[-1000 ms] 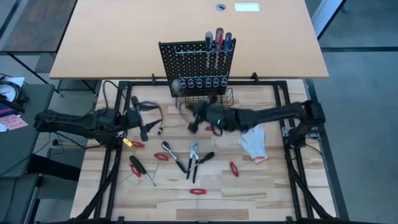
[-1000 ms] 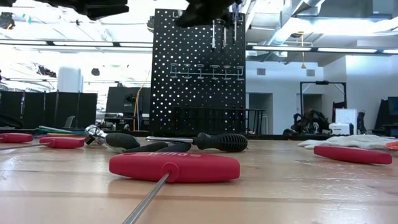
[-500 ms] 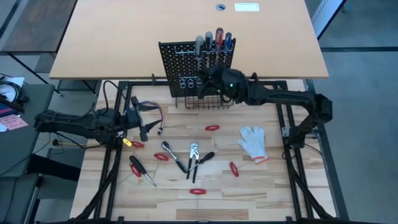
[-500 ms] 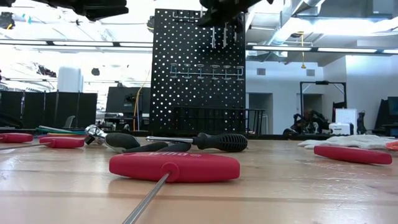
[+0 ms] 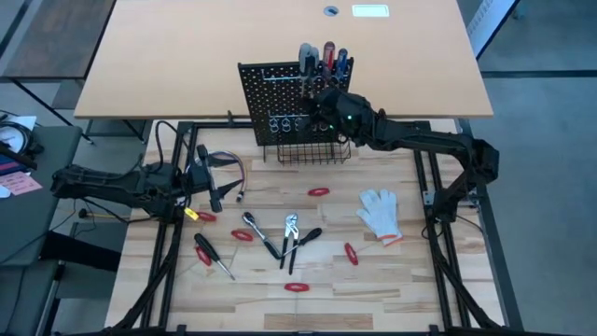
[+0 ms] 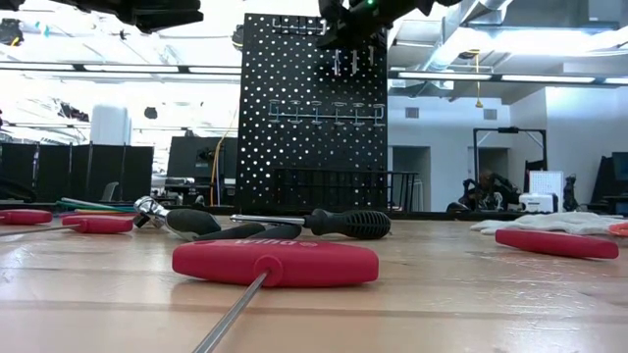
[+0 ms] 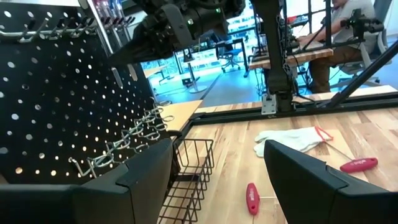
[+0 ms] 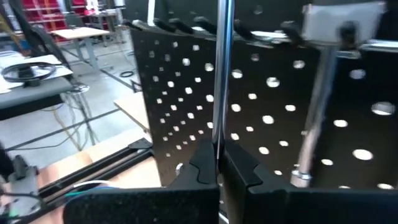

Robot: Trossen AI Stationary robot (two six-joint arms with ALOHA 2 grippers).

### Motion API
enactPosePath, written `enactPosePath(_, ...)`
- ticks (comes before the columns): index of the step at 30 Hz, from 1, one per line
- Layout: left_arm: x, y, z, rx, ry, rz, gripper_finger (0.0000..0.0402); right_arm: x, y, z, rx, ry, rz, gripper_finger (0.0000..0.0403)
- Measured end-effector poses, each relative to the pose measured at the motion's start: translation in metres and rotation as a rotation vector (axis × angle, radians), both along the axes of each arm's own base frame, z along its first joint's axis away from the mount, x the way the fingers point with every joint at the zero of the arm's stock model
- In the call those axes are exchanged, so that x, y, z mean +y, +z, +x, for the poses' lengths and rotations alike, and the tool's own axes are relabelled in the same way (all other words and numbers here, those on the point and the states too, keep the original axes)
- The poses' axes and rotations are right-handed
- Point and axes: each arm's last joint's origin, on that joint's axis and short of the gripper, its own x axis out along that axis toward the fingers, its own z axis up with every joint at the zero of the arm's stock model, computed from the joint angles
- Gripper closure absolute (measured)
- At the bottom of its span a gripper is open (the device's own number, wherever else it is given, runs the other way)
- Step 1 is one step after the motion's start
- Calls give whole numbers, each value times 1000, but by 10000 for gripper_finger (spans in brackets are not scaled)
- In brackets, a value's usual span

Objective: Hang tools onto peg board
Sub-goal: Hang the gray phillips screw onto the black pegboard

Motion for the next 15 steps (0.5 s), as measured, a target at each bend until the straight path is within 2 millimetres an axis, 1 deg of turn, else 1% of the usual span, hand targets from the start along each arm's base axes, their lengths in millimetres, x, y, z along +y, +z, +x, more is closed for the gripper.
enactPosePath(7,0,1,0,-9,0,-1,150,1,0,1,2,26,-6,402)
enactPosePath(11,0,1,0,-9,0,-1,150,-2,0,0,0,16,-8,402)
enactPosePath(15,0,1,0,-10,0,-1,150,-10,-12,6,27,16,4,402)
